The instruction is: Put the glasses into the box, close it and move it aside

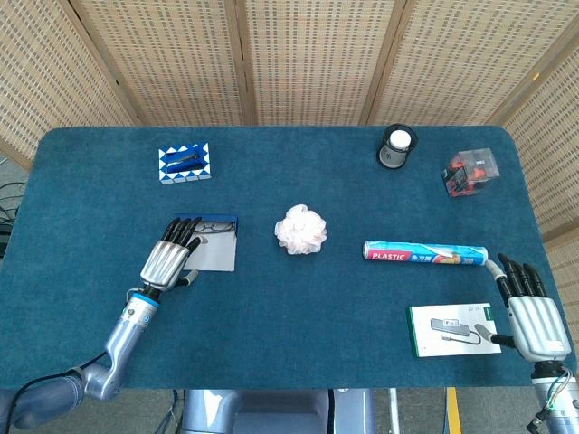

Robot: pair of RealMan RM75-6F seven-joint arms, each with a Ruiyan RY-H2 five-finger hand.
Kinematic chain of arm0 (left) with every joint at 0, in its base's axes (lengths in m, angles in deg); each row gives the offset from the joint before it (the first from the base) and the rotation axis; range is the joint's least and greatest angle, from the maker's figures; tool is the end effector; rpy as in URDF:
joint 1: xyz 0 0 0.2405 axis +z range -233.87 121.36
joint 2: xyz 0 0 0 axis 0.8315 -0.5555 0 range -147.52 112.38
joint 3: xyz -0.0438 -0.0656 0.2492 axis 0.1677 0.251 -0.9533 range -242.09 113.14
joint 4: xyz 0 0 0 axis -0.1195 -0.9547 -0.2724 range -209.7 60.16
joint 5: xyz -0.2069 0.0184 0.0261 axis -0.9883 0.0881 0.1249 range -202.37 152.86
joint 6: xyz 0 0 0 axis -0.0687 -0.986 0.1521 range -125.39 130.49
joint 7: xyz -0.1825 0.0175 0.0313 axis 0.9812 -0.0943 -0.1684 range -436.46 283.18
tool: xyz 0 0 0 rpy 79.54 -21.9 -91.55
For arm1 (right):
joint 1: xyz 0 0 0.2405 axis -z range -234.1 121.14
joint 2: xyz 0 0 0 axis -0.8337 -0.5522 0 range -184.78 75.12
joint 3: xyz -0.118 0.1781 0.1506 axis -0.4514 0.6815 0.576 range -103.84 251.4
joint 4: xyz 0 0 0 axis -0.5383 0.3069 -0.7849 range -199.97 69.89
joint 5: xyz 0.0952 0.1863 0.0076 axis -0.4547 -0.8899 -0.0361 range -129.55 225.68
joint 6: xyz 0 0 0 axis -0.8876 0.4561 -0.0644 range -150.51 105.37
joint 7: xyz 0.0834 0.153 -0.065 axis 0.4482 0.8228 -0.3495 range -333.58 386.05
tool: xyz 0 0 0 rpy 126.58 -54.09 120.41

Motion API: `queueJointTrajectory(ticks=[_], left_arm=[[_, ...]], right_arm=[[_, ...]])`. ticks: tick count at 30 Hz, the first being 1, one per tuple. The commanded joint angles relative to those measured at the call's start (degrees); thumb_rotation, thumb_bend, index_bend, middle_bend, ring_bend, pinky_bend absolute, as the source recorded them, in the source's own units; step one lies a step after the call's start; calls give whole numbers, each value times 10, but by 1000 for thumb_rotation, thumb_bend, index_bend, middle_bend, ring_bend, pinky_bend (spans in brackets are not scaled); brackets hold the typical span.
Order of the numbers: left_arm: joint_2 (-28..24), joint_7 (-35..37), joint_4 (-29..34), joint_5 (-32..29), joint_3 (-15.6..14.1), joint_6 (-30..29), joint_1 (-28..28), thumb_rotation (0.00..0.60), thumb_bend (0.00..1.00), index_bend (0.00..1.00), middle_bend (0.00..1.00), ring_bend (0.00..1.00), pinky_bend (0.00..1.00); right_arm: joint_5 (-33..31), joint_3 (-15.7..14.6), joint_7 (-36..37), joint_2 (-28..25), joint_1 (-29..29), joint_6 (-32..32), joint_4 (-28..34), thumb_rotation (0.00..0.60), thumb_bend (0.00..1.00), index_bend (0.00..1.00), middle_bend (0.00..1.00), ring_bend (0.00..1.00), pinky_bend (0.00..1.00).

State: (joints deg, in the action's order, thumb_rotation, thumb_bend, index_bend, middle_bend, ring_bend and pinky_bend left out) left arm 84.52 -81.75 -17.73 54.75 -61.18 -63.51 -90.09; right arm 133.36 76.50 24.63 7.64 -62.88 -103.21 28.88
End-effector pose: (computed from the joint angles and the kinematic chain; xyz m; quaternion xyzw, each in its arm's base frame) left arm -0.2224 0.3652 -0.0596 -0.7240 -0.3321 -0.3857 0.4656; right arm -0.3137 -0.2305 0.1558 0.6170 -0.3961 0.3635 0.5747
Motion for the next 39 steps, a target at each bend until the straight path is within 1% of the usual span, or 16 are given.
queueJointTrajectory(ticks=[1, 8, 20, 29, 32, 39], left_arm=[[13, 12, -20, -1, 1, 6, 3, 600, 295, 274, 0, 0, 0], [28, 47, -49, 3, 5, 17, 4, 600, 295, 274, 0, 0, 0], [44, 62, -77, 12, 5, 28, 3, 600, 293, 275, 0, 0, 0], [53, 63, -95, 13, 11, 34, 0, 600, 294, 277, 0, 0, 0], [56, 65, -102, 12, 12, 39, 0, 600, 314, 282, 0, 0, 0], [59, 71, -110, 14, 13, 45, -1, 600, 417, 300, 0, 0, 0]], right_arm=[[0, 0, 0, 0, 0, 0, 0, 600, 0, 0, 0, 0, 0], [1, 0, 1, 0, 0, 0, 0, 600, 0, 0, 0, 0, 0], [1, 0, 4, 0, 0, 0, -1, 600, 0, 0, 5, 0, 0], [2, 0, 6, 0, 0, -1, -2, 600, 0, 0, 7, 0, 0], [2, 0, 6, 0, 0, -1, -2, 600, 0, 0, 7, 0, 0], [3, 0, 7, 0, 0, -1, -2, 600, 0, 0, 7, 0, 0]])
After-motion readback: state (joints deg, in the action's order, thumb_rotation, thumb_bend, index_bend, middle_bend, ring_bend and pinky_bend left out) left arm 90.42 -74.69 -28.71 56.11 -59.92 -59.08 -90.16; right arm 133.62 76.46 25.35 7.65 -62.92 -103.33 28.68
